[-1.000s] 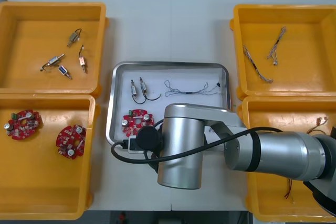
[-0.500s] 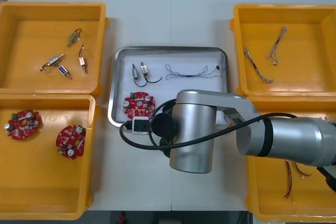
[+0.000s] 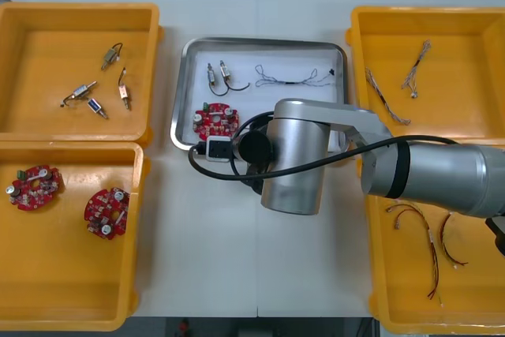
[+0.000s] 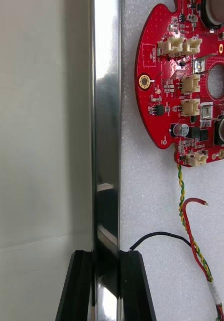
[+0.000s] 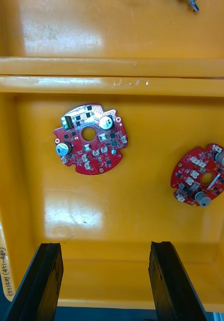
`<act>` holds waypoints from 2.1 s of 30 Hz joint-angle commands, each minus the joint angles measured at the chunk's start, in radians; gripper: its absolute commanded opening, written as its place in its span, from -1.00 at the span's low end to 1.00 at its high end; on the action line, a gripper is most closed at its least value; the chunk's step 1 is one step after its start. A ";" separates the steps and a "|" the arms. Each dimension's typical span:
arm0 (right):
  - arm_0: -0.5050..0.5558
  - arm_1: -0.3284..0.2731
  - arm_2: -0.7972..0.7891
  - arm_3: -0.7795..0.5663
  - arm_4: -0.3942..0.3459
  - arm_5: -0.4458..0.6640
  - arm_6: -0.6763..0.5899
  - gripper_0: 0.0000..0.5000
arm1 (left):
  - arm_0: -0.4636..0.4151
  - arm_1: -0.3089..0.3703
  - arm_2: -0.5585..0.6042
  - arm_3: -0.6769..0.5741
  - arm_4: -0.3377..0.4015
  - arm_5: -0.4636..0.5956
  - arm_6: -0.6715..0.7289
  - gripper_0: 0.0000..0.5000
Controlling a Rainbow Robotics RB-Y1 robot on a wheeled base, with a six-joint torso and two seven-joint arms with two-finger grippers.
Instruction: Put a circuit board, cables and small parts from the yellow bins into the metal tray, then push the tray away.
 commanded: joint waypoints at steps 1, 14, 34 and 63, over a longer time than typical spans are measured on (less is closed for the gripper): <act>-0.073 -0.018 0.011 0.032 0.011 -0.036 0.052 -1.00 | 0.016 0.044 0.032 -0.016 0.006 -0.005 0.057 1.00; -0.138 -0.018 0.011 0.156 0.011 -0.134 0.124 -1.00 | 0.016 0.044 0.032 -0.016 0.006 -0.005 0.057 1.00; -0.208 -0.015 0.011 0.328 0.011 -0.384 0.204 -1.00 | 0.016 0.044 0.032 -0.016 0.006 -0.005 0.057 1.00; -0.241 0.036 0.010 0.492 0.015 -0.519 0.213 0.87 | 0.016 0.044 0.032 -0.016 0.006 -0.005 0.057 1.00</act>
